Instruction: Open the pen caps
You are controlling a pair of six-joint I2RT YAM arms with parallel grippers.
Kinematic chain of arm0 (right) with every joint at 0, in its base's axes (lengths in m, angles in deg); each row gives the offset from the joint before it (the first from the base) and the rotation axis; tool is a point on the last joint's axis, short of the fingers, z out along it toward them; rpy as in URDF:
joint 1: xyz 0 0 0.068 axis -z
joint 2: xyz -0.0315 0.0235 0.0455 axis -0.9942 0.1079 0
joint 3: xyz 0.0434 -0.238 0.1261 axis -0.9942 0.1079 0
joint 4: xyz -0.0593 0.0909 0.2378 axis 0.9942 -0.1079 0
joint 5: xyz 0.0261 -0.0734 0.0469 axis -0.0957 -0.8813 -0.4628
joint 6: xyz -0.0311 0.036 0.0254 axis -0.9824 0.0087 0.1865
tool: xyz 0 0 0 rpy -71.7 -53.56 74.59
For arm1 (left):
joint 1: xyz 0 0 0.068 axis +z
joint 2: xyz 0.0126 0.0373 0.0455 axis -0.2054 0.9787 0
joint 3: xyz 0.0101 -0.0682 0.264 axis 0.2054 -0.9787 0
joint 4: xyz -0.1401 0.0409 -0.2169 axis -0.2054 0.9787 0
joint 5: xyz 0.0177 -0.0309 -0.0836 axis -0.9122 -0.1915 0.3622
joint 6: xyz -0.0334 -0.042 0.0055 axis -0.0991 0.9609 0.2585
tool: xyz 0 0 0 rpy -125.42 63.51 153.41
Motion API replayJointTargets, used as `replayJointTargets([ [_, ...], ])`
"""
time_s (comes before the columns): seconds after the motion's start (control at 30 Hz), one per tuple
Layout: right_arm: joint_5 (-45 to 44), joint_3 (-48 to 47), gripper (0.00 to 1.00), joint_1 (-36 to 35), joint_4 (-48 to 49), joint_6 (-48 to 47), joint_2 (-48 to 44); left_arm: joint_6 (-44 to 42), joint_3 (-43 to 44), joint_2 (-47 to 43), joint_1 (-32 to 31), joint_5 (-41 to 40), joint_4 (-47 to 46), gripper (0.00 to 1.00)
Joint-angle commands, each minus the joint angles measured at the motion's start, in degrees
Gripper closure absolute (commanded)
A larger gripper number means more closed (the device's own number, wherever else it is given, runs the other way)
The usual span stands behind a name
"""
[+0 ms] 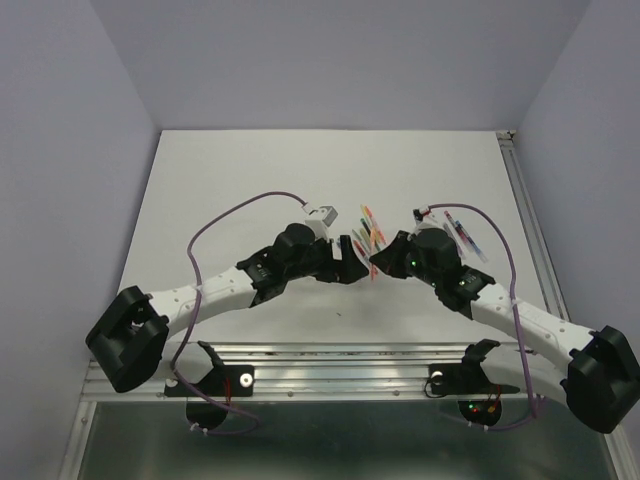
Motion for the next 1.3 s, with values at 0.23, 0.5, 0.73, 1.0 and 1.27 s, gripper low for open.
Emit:
replayJointTargets([
  [0.23, -1.31, -0.97, 0.99, 0.23, 14.54, 14.11, -0.82, -4.65, 1.19, 0.30, -2.93, 7.35, -10.15, 0.03],
  [0.5, 2.20, -0.88, 0.99, 0.32, 15.59, 14.30, -0.38, -4.65, 2.60, 2.67, -3.01, 8.05, -11.03, 0.29],
  [0.73, 4.14, -0.88, 0.99, 0.24, 15.50, 13.33, 0.24, -4.21, 2.60, 2.76, -3.10, 7.18, -11.38, 0.30],
  [1.0, 6.43, -0.09, 0.99, 0.24, 17.09, 12.36, 1.03, -3.33, 4.27, 4.87, -3.10, 7.00, -11.29, 0.54],
  [1.27, 6.34, -0.27, 0.99, 0.24, 16.30, 10.43, 0.77, -2.71, 4.80, 5.49, -3.10, 7.44, -11.38, 0.82],
])
